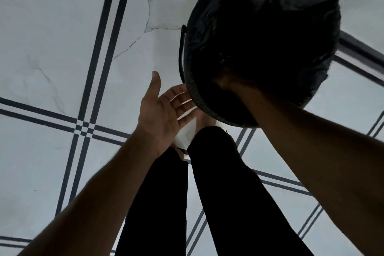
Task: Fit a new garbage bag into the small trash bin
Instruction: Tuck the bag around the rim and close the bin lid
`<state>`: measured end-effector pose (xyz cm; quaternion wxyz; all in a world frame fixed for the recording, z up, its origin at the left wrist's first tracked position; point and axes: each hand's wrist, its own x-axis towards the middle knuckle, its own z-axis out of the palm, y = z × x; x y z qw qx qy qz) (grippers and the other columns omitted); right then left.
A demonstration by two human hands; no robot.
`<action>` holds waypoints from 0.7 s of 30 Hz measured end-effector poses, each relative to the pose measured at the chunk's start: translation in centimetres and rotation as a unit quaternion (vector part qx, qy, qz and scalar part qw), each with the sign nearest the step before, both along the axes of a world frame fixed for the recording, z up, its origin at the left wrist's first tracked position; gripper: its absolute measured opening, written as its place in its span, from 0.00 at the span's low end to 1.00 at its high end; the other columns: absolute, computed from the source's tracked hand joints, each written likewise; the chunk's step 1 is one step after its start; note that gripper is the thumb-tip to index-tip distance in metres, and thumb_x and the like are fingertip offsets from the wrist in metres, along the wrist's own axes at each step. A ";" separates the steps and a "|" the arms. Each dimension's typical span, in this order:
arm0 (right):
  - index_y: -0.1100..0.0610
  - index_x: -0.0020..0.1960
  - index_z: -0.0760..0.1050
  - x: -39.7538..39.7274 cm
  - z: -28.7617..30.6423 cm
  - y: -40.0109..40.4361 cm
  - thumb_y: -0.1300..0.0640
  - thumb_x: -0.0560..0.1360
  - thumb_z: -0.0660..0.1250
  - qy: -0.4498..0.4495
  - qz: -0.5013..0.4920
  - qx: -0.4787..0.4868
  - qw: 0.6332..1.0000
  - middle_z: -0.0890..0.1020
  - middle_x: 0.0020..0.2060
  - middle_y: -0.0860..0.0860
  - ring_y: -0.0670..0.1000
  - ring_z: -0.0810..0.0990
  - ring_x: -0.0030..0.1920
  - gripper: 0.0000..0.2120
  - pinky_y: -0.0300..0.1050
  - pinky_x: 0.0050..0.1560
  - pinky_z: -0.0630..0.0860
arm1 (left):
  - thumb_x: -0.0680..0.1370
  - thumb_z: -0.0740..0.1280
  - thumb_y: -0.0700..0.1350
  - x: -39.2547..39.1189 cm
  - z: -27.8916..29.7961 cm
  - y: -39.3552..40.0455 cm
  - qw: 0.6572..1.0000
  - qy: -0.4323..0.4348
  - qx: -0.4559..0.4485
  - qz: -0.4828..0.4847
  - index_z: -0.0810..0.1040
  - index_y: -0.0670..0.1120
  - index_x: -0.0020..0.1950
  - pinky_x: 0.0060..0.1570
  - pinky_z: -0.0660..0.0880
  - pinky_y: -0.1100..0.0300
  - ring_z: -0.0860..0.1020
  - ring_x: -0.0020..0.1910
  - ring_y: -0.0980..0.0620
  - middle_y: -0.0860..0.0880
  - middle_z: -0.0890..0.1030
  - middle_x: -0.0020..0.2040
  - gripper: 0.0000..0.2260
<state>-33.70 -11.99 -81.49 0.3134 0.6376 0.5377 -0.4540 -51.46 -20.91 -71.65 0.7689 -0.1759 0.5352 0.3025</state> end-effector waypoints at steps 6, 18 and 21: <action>0.56 0.68 0.74 1.7 9.9 -1.5 0.49 0.80 0.59 0.012 -0.031 0.041 0.999 0.78 0.63 0.59 0.61 0.76 0.63 0.20 0.49 0.58 0.72 | 0.82 0.55 0.62 3.5 4.4 0.3 0.992 0.119 -0.029 -0.014 0.79 0.44 0.58 0.57 0.78 0.53 0.82 0.56 0.47 0.45 0.84 0.54 0.24; 0.52 0.59 0.70 6.7 15.9 -9.1 0.54 0.76 0.64 -0.018 -0.657 0.375 0.654 0.78 0.50 0.48 0.52 0.79 0.52 0.12 0.42 0.51 0.77 | 0.82 0.55 0.62 6.9 6.4 0.9 0.981 0.174 -0.065 0.046 0.78 0.46 0.55 0.67 0.74 0.49 0.81 0.59 0.47 0.45 0.82 0.56 0.22; 0.57 0.60 0.74 7.4 16.0 -9.6 0.48 0.81 0.56 0.078 -0.823 0.191 0.529 0.83 0.50 0.53 0.51 0.83 0.49 0.16 0.48 0.51 0.81 | 0.81 0.56 0.63 7.7 6.8 1.1 0.977 0.181 -0.084 0.076 0.78 0.46 0.55 0.66 0.74 0.48 0.81 0.58 0.47 0.46 0.82 0.57 0.22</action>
